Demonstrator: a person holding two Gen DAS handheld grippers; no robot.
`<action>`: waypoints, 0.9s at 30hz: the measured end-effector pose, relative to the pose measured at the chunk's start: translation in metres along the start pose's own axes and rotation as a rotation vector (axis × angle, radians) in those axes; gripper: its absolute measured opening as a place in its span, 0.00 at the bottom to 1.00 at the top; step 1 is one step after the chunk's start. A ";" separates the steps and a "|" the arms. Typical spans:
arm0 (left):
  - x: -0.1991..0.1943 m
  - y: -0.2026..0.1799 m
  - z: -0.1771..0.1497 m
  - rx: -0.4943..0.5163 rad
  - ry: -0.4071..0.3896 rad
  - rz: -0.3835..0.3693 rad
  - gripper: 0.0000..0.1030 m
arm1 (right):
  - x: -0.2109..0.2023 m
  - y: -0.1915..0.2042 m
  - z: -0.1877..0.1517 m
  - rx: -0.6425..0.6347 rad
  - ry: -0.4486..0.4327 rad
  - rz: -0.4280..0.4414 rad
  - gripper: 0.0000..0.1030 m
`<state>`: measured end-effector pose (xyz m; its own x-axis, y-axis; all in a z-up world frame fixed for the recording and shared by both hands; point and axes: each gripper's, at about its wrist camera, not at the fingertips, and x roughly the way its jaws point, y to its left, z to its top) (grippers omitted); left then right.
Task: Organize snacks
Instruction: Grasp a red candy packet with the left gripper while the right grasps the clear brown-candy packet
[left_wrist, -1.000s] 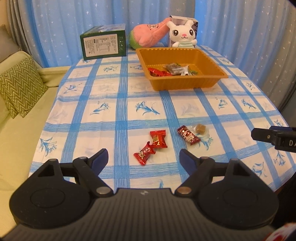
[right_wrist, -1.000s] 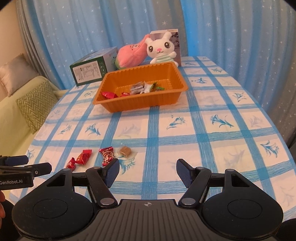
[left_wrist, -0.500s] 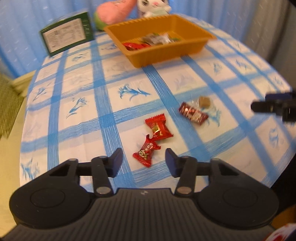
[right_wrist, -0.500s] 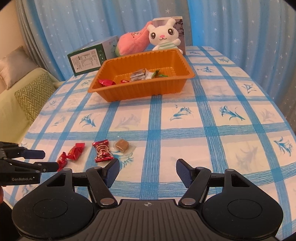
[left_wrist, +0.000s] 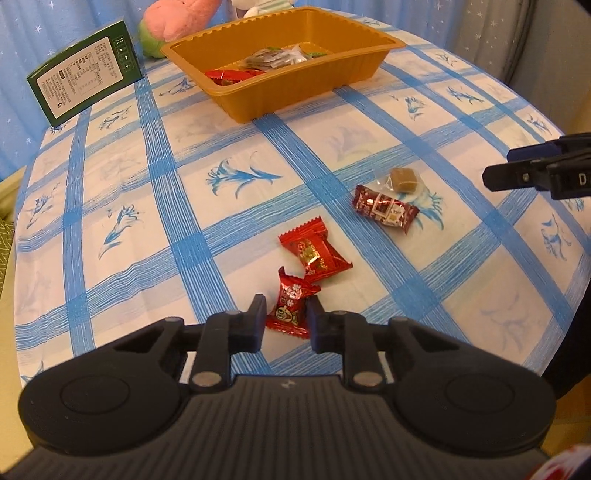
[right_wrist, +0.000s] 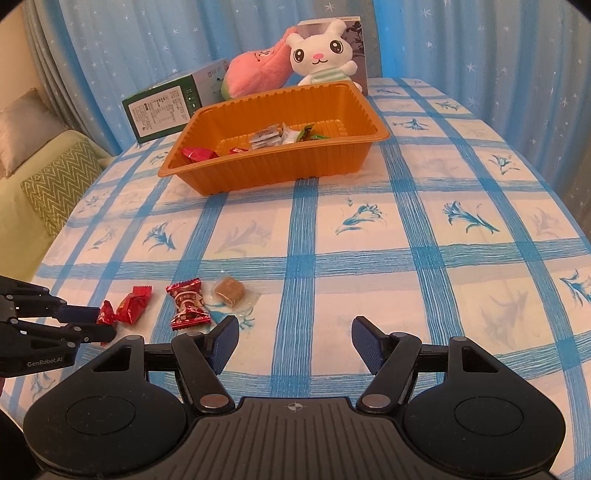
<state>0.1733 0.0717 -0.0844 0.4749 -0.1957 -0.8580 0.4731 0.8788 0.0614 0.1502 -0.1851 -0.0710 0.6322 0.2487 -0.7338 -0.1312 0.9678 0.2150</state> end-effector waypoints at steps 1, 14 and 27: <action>0.000 0.000 0.000 -0.004 -0.004 -0.001 0.20 | 0.001 0.000 0.000 -0.003 0.002 0.001 0.66; -0.010 0.001 0.013 -0.125 -0.057 0.014 0.13 | 0.023 0.016 0.007 -0.132 0.015 0.071 0.66; -0.016 -0.008 0.026 -0.176 -0.092 -0.001 0.13 | 0.068 0.043 0.015 -0.398 0.024 0.084 0.43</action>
<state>0.1808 0.0564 -0.0579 0.5440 -0.2285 -0.8074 0.3404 0.9396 -0.0366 0.1986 -0.1269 -0.1023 0.5892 0.3241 -0.7402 -0.4702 0.8825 0.0121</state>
